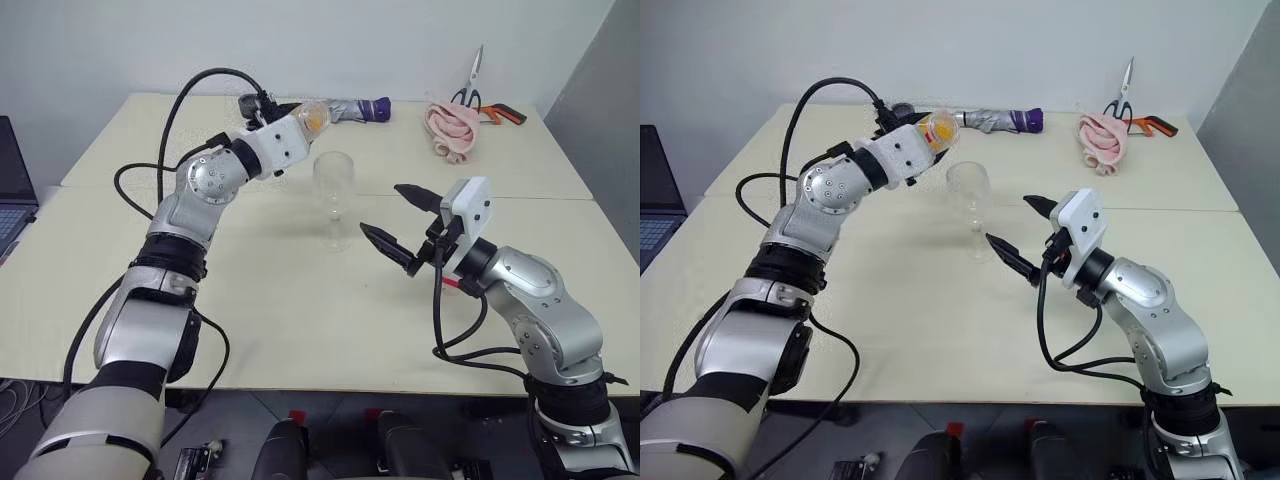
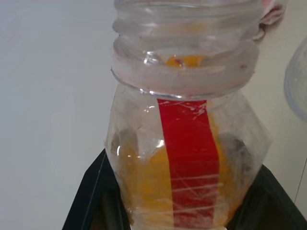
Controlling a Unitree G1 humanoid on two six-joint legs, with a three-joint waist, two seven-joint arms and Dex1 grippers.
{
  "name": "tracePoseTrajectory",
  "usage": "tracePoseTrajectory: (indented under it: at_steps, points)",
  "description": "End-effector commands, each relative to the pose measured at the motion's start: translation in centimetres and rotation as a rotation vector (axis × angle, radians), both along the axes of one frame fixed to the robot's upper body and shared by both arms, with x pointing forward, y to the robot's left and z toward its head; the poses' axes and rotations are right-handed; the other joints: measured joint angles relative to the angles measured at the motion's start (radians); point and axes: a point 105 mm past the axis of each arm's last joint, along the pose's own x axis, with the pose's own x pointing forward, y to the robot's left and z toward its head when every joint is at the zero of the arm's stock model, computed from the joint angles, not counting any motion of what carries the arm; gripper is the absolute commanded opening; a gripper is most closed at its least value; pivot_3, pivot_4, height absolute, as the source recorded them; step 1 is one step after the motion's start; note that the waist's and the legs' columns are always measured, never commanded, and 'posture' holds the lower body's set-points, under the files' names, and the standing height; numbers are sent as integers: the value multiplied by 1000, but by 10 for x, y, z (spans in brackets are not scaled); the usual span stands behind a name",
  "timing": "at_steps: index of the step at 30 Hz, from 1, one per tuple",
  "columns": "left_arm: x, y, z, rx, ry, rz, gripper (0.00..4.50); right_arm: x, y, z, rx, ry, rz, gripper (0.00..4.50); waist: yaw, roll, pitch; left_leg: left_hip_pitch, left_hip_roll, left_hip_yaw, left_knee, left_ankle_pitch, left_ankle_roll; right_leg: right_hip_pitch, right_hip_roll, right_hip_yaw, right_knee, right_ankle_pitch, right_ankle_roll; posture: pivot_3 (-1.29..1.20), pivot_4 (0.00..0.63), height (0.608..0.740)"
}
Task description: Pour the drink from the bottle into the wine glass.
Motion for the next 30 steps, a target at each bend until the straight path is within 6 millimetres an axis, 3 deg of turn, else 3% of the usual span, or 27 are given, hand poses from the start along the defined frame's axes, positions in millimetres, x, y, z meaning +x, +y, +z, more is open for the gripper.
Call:
tracePoseTrajectory:
  at_steps: [1, 30]
  points:
    - [-6, -5, 32, 40, -137, -17, 1894, -5, -2, 11, 20, -53, 9, 4500, 0, 0, 0, 0, 0, 0, 0, 0, 0, 0, 0, 0, 0, 0, 0, 0, 150, 740]
    - [2, -1, 42, 219, -279, 38, 1894, -15, 0, 8, 0, -51, 62, 4500, 1, 0, 0, 0, 0, 0, 0, 0, 0, 0, 0, 0, 0, 0, 0, 0, 150, 740]
